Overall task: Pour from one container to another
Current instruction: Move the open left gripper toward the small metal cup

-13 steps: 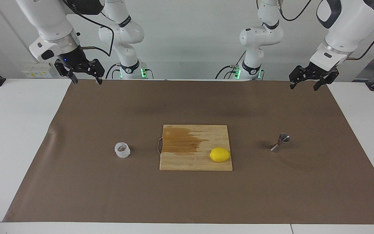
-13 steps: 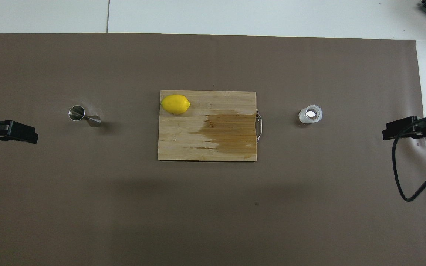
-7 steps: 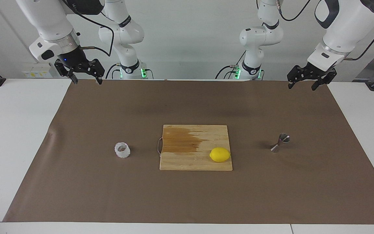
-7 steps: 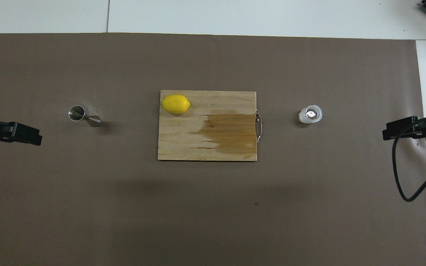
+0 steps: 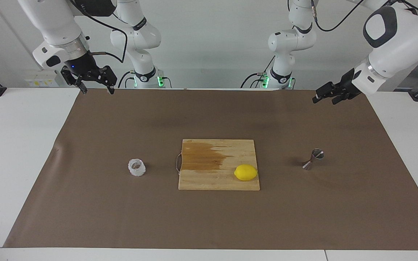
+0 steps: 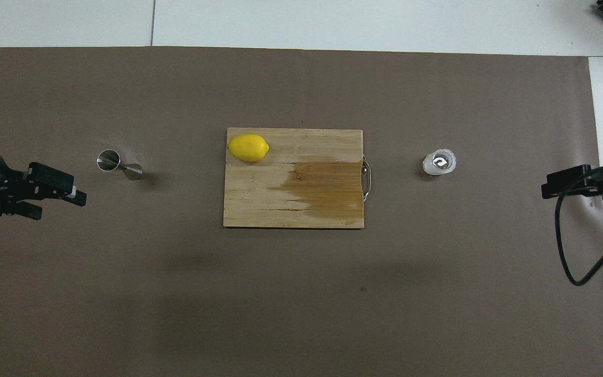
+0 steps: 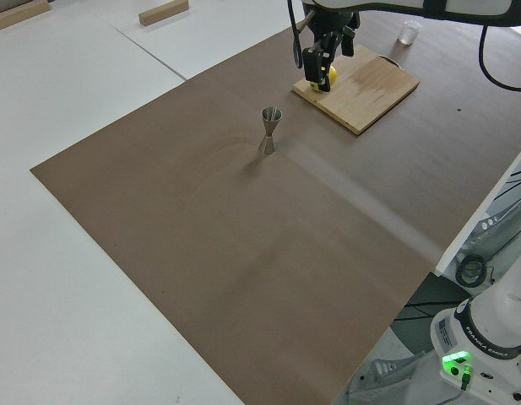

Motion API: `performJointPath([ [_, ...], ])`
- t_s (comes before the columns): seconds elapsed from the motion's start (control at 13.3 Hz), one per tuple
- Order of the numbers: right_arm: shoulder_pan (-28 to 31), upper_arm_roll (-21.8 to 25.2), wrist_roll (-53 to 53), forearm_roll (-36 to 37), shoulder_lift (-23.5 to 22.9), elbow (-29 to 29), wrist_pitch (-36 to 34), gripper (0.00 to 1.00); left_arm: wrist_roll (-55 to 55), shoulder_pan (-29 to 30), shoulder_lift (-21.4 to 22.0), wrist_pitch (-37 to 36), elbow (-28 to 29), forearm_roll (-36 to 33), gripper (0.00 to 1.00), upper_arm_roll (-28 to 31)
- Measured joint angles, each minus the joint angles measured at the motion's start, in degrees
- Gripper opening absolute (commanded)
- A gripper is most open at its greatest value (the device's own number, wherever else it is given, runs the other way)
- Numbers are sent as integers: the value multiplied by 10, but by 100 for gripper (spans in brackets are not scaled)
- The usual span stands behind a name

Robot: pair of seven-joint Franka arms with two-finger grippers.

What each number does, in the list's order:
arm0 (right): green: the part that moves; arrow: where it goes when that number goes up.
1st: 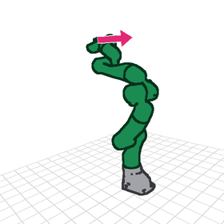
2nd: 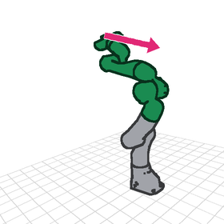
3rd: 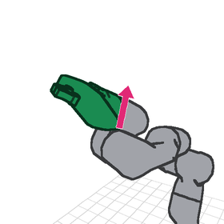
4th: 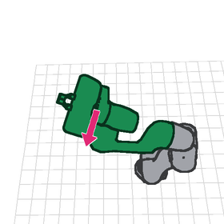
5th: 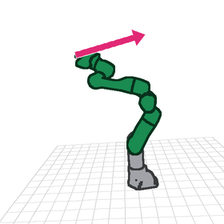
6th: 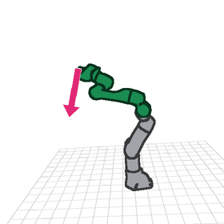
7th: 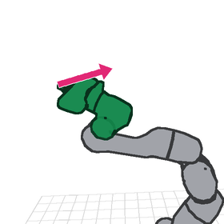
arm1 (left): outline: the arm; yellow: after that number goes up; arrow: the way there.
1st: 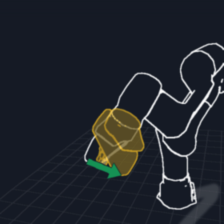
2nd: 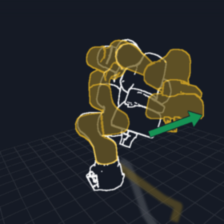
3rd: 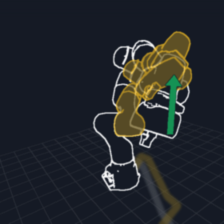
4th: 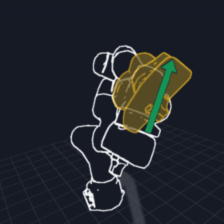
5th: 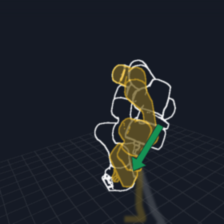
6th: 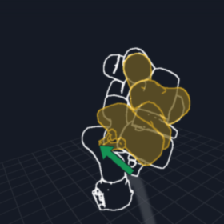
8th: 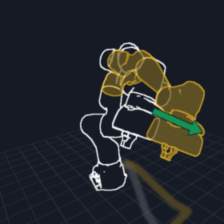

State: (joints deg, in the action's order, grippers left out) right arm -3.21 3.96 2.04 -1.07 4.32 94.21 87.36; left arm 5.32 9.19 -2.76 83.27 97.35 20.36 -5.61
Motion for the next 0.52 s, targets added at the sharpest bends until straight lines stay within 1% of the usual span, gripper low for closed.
performJointPath([
  [0.07,0,0,0,0,0,0,0,100,21,13,-24,0,-1,29,100,0],
  [0.22,0,0,0,0,0,0,0,100,68,37,-55,-5,-2,70,100,1],
  [0.52,0,0,0,0,0,0,0,100,149,71,-83,-44,-1,97,100,1],
])
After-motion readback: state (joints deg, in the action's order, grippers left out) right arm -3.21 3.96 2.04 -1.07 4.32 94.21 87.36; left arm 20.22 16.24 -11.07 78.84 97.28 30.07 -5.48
